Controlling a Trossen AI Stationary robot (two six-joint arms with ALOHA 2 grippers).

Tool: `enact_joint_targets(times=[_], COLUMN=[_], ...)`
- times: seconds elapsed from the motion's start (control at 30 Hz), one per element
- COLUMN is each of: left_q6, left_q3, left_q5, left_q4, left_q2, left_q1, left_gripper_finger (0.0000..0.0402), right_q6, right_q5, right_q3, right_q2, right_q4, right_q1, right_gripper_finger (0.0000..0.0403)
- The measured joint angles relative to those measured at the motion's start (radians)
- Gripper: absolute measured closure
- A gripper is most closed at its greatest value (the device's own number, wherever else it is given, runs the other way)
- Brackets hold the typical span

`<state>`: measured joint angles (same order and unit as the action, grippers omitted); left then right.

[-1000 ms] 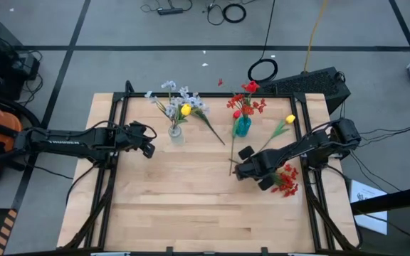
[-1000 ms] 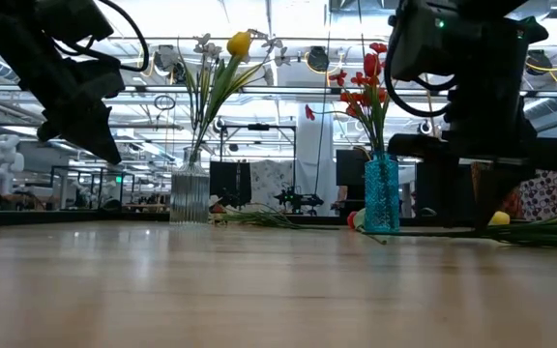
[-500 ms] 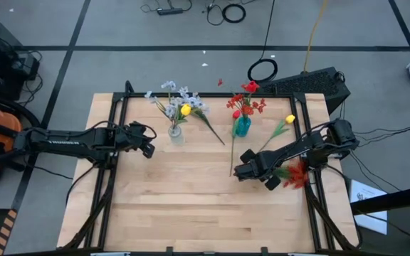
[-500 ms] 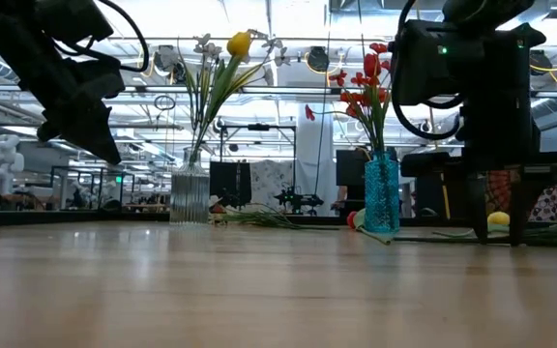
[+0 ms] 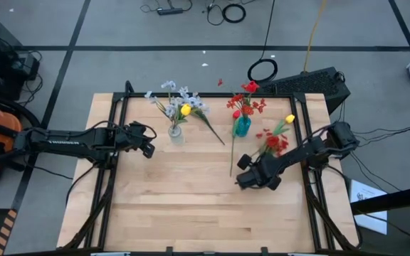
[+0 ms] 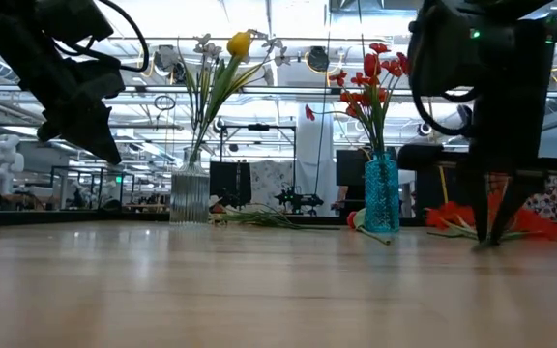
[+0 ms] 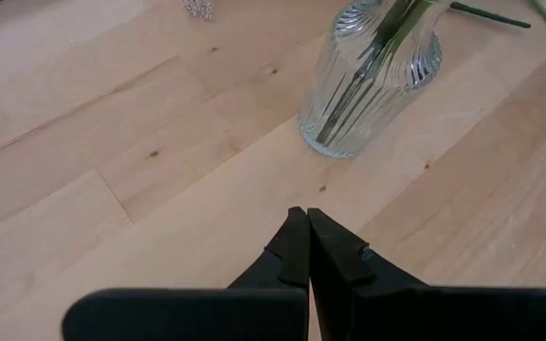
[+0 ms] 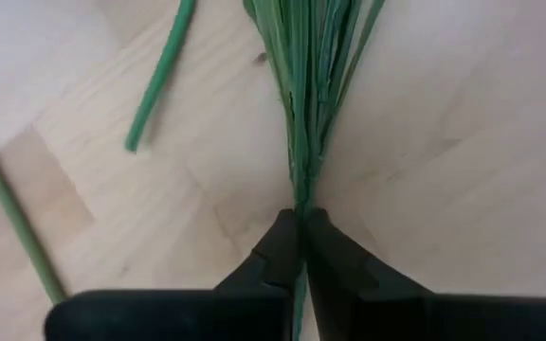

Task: Sort flowers into vase by color
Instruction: Put the red flowers into the blue crystal vase

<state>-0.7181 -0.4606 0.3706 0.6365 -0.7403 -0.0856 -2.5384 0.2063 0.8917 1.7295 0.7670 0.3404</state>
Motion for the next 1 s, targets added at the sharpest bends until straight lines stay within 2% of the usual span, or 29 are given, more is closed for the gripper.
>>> enact_joint_targets(times=[0.23, 0.5, 0.63, 0.77, 1.0], left_q6=[0.0, 0.0, -0.001, -0.001, 0.0], left_q3=[0.0, 0.0, 0.0, 0.0, 0.0], left_q5=[0.0, 0.0, 0.0, 0.0, 0.0], left_q4=[0.0, 0.0, -0.001, -0.004, -0.008], left_q2=[0.0, 0.0, 0.0, 0.0, 0.0], left_q1=[0.0, 0.0, 0.0, 0.0, 0.0], left_gripper_finger=[0.04, 0.04, 0.04, 0.04, 0.04], right_q6=[0.176, 0.324, 0.354, 0.51, 0.612], right_q5=[-0.017, -0.054, -0.104, -0.137, -0.161], right_q3=[0.0, 0.0, 0.001, 0.002, -0.001], right_q2=[-0.033, -0.038, -0.04, -0.041, -0.061], right_q4=[-0.07, -0.089, -0.097, -0.096, -0.114], right_q1=[0.07, 0.099, 0.112, 0.119, 0.124], right_gripper_finger=[0.0397, 0.0398, 0.0397, 0.0397, 0.0401])
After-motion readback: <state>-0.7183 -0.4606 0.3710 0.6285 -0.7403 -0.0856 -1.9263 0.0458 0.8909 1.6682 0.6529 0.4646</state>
